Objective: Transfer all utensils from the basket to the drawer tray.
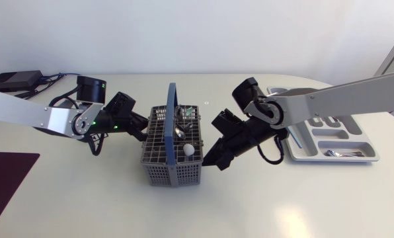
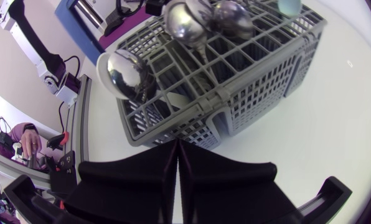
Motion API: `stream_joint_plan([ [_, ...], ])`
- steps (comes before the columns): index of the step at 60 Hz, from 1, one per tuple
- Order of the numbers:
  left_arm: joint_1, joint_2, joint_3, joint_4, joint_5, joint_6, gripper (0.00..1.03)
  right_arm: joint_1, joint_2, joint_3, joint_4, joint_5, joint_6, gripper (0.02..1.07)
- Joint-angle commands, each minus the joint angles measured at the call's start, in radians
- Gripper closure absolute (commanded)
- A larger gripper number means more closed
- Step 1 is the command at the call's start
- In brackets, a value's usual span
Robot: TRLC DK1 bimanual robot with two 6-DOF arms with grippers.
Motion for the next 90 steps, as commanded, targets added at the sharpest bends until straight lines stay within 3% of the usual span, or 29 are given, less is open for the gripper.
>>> stream_joint_plan([
  [1,-0.042,0.043,0.027,-0.034,0.033,-0.023,0.83,0.066,0.001,-0.031,0.032,-0.008,0.039,1.01],
  [13,-0.059,0.031,0.048,-0.073,0.036,-0.021,0.83,0.078,-0.051,-0.039,0.031,0.012,0.042,1.01],
  [25,0.049,-0.157,-0.057,-0.115,0.036,0.045,0.83,-0.04,-0.166,-0.082,0.017,0.032,-0.001,1.01],
  [34,0.104,-0.39,-0.179,-0.127,0.038,0.066,0.83,-0.137,-0.187,-0.068,0.074,0.115,-0.004,1.01],
  [46,0.096,-0.594,-0.218,-0.462,0.113,0.163,0.83,-0.172,-0.135,-0.036,0.229,0.195,0.091,1.01],
  [61,0.004,-0.695,-0.264,-0.712,0.133,0.269,0.83,-0.223,0.064,0.147,0.286,0.199,0.188,1.01],
  [73,-0.099,-0.701,-0.346,-0.685,0.133,0.269,0.83,-0.224,0.19,0.277,0.286,0.195,0.231,1.01],
  [81,-0.151,-0.629,-0.404,-0.52,0.11,0.241,0.83,-0.214,0.259,0.349,0.247,0.155,0.24,1.01],
  [90,-0.143,-0.525,-0.407,-0.339,0.076,0.204,0.83,-0.201,0.296,0.383,0.201,0.08,0.223,1.01],
])
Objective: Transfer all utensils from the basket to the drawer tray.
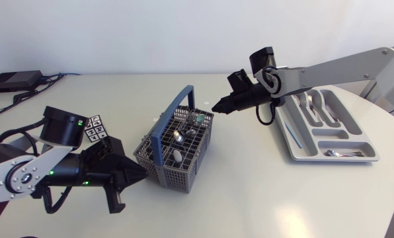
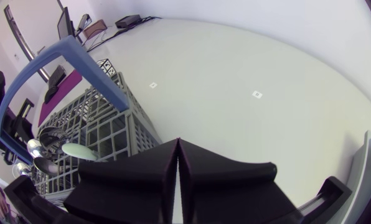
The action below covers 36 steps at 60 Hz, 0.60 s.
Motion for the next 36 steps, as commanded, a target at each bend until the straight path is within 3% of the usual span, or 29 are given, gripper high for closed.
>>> stream_joint_plan([
  [1,0.002,0.063,-0.023,0.078,-0.011,-0.034,0.83,0.017,0.037,0.023,-0.039,-0.034,0.004,1.01],
  [18,0.084,0.179,0.018,0.236,-0.03,-0.044,0.83,0.021,-0.018,-0.044,-0.091,-0.136,-0.077,1.01],
  [36,0.136,0.258,0.075,0.316,-0.028,-0.07,0.83,0.049,-0.211,-0.247,-0.097,-0.149,-0.106,1.01],
])
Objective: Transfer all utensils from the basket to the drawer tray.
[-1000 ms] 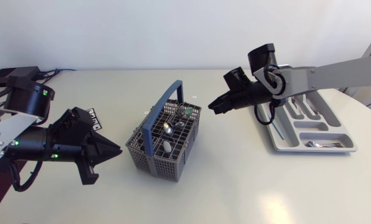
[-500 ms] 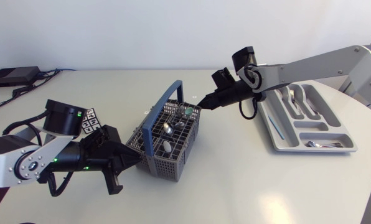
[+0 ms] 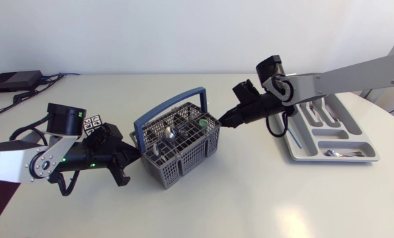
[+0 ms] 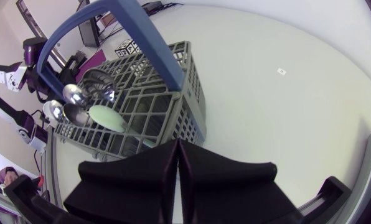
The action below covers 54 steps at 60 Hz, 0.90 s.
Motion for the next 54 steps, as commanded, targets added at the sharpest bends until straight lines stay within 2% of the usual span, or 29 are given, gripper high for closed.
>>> stream_joint_plan([
  [1,0.006,0.057,0.059,0.031,0.009,-0.024,0.83,0.048,-0.087,-0.08,-0.02,-0.05,-0.021,1.01],
  [15,-0.023,0.154,0.157,0.031,0.01,-0.05,0.83,0.098,-0.213,-0.218,-0.041,-0.022,-0.032,1.01],
  [34,-0.051,0.227,0.246,0.025,0.009,-0.07,0.83,0.091,-0.291,-0.321,-0.049,0.024,-0.045,1.01],
  [47,-0.038,0.232,0.254,0.015,0.009,-0.07,0.83,0.092,-0.294,-0.332,-0.037,0.056,-0.036,1.01],
  [54,0.012,0.183,0.246,-0.018,0.009,-0.07,0.82,0.061,-0.328,-0.337,-0.037,0.105,-0.033,1.01],
])
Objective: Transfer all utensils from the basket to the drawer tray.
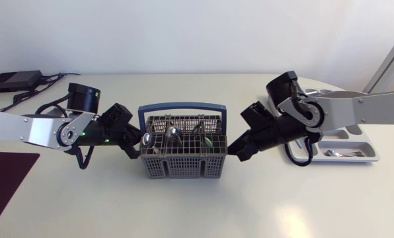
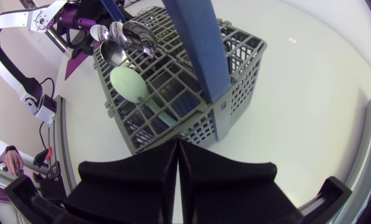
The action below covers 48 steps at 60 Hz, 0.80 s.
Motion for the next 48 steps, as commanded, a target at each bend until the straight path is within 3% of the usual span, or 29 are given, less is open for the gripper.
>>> stream_joint_plan([
  [1,0.009,-0.045,0.021,-0.028,0.054,-0.017,0.82,0.001,-0.036,-0.021,0.035,0.006,-0.003,1.01],
  [6,0.04,-0.094,0.013,-0.074,0.055,-0.016,0.8,-0.023,-0.068,-0.03,0.033,0.026,-0.001,0.98],
  [13,0.069,-0.181,-0.021,-0.105,0.055,-0.013,0.74,-0.031,-0.131,-0.047,0.029,0.079,-0.001,0.72],
  [20,0.078,-0.283,-0.061,-0.138,0.058,-0.013,0.7,-0.028,-0.206,-0.071,0.024,0.136,-0.001,0.54],
  [31,0.051,-0.425,-0.096,-0.209,0.057,-0.034,0.69,-0.014,-0.251,-0.094,0.004,0.17,-0.006,0.44],
  [48,-0.04,-0.491,-0.029,-0.384,0.043,-0.129,0.69,-0.005,-0.304,-0.107,-0.023,0.172,-0.007,0.44],
])
